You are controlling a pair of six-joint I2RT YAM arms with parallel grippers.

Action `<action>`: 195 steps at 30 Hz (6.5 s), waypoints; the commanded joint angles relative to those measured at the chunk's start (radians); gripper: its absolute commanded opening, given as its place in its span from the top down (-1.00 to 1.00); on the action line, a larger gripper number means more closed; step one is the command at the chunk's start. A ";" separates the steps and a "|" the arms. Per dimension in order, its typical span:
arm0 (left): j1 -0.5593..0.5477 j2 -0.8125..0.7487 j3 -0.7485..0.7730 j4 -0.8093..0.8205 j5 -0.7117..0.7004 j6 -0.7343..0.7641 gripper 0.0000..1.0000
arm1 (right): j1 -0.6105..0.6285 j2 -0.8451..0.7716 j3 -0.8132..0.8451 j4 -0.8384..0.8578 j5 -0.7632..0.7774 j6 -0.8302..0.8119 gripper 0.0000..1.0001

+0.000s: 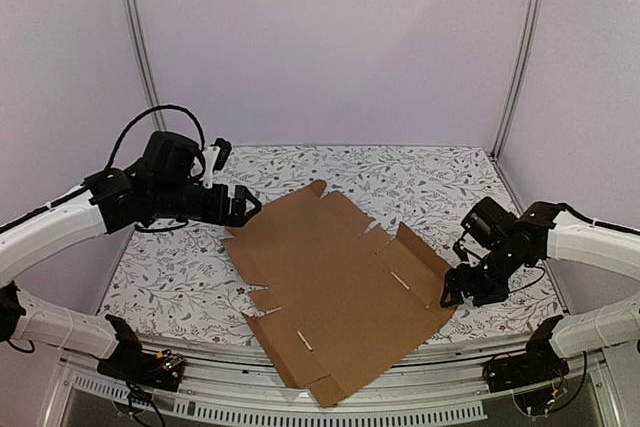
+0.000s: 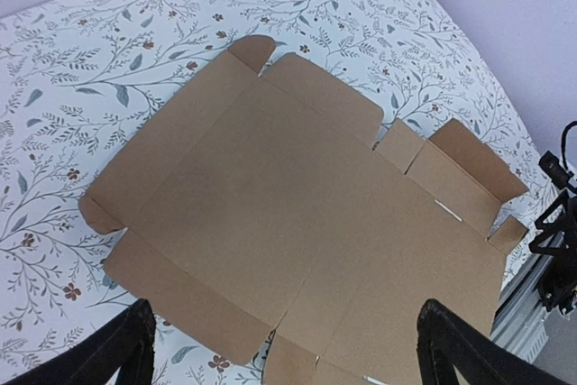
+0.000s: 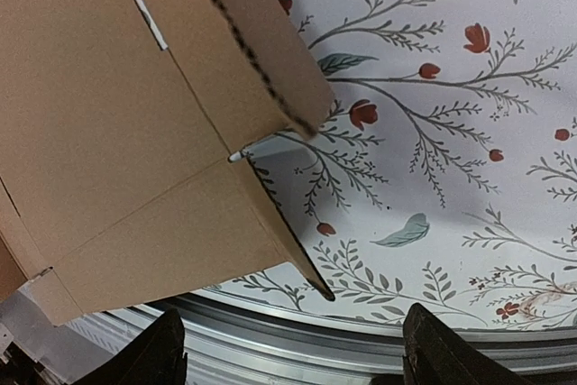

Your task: Fold the paper box

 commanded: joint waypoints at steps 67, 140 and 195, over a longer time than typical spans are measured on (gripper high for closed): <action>0.007 -0.154 0.074 -0.208 -0.064 0.076 -0.99 | -0.006 0.840 1.056 -0.137 0.395 -1.337 1.00; -0.039 0.050 0.004 -0.019 0.000 -0.024 -0.99 | 0.133 0.125 -0.205 0.748 -0.141 0.483 -0.31; -0.050 -0.072 -0.037 -0.067 0.005 -0.045 -0.99 | 0.349 0.346 -0.552 1.541 0.130 1.056 0.55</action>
